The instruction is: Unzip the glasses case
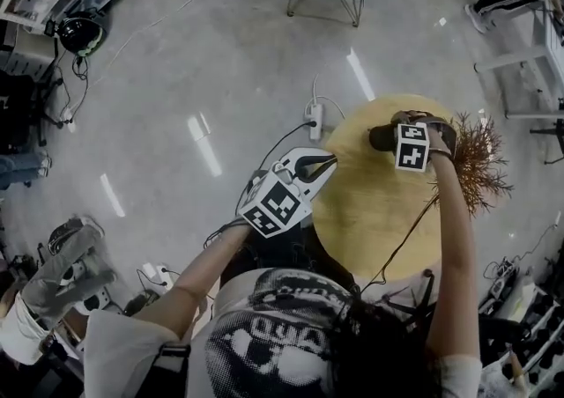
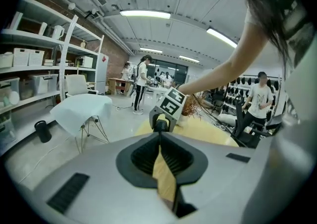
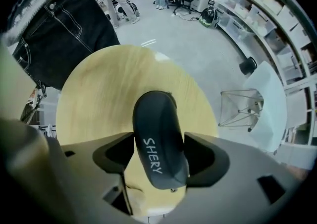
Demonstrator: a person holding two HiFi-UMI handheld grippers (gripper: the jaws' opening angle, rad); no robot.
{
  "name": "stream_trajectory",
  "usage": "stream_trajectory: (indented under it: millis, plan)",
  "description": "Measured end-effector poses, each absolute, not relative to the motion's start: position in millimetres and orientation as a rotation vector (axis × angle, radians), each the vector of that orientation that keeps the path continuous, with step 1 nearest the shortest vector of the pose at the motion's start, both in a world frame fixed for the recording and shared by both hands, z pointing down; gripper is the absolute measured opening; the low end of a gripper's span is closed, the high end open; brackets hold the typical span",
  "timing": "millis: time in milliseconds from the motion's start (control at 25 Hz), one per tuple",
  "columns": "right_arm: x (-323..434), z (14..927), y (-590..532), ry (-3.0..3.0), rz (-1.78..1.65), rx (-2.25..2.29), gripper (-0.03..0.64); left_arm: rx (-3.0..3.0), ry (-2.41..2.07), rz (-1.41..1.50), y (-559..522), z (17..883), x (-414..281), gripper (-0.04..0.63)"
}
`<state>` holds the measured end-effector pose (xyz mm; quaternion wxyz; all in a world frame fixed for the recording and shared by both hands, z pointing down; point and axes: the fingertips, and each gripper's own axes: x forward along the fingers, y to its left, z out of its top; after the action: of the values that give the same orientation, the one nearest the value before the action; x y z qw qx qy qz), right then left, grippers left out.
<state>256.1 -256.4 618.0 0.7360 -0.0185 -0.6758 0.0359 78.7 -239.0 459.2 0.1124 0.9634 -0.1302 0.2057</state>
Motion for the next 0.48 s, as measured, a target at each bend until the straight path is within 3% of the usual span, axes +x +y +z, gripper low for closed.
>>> stream_trajectory:
  millis: [480]
  plan:
    - [200.9, 609.6, -230.0, -1.640, 0.149, 0.012, 0.302, 2.819, -0.426, 0.682, -245.2, 485.9, 61.9, 0.018]
